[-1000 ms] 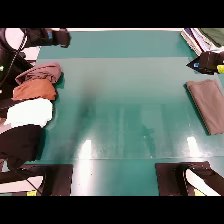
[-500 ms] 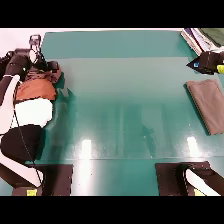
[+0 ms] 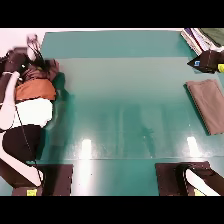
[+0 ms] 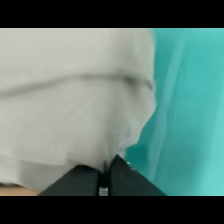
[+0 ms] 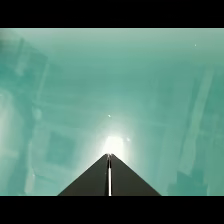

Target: Fold the shirts.

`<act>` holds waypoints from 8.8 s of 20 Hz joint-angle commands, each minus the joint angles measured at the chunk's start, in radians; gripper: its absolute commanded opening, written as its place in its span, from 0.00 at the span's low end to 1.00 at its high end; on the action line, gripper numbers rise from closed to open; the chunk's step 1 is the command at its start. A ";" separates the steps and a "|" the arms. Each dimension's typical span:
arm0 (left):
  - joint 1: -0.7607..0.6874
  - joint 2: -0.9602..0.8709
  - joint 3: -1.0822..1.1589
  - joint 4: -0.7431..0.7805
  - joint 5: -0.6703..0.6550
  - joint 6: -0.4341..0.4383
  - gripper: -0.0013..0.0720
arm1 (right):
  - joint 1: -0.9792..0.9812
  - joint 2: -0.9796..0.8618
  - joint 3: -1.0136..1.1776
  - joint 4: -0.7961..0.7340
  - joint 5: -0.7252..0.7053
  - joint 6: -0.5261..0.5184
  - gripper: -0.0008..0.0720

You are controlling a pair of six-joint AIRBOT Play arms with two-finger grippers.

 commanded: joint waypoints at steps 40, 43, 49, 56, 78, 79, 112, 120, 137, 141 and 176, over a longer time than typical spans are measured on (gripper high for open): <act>-0.191 0.370 -0.794 -0.567 0.043 0.224 0.85 | 0.001 -0.037 0.351 0.027 0.079 -0.002 0.04; -0.191 0.322 -0.793 -0.646 0.058 0.238 0.85 | 0.000 -0.037 0.351 0.025 0.089 -0.003 0.04; -0.191 0.323 -0.732 -0.650 0.105 0.271 0.23 | -0.080 -0.016 0.167 0.013 0.184 -0.004 0.04; -0.191 0.328 -0.651 -0.649 0.040 0.298 0.05 | -0.257 -0.116 -0.353 0.027 0.123 -0.096 0.62; -0.190 0.531 -0.404 -0.511 -0.103 0.294 0.05 | -0.055 -0.445 -0.097 0.251 -0.087 -0.301 0.03; -0.190 0.592 -0.330 -0.471 -0.122 0.294 0.05 | -0.076 -0.377 -0.039 0.251 -0.047 -0.301 0.03; -0.188 -0.014 0.154 -0.504 -0.252 0.200 0.90 | -0.313 -0.261 -0.442 0.069 -0.099 -0.084 0.64; -0.031 0.237 0.011 -0.458 -0.496 0.209 0.76 | -0.341 -0.180 -0.222 0.069 0.029 -0.127 0.63; -0.062 0.541 -1.136 -0.788 -0.034 0.383 0.76 | -0.195 -0.072 -0.222 0.076 0.028 -0.125 0.63; -0.161 0.539 -1.137 -0.816 0.078 0.354 0.76 | -0.195 -0.072 -0.222 0.077 0.037 -0.125 0.63; -0.173 1.016 -0.309 -0.520 -0.220 0.275 0.05 | -0.253 0.154 -0.171 0.104 -0.068 -0.132 0.03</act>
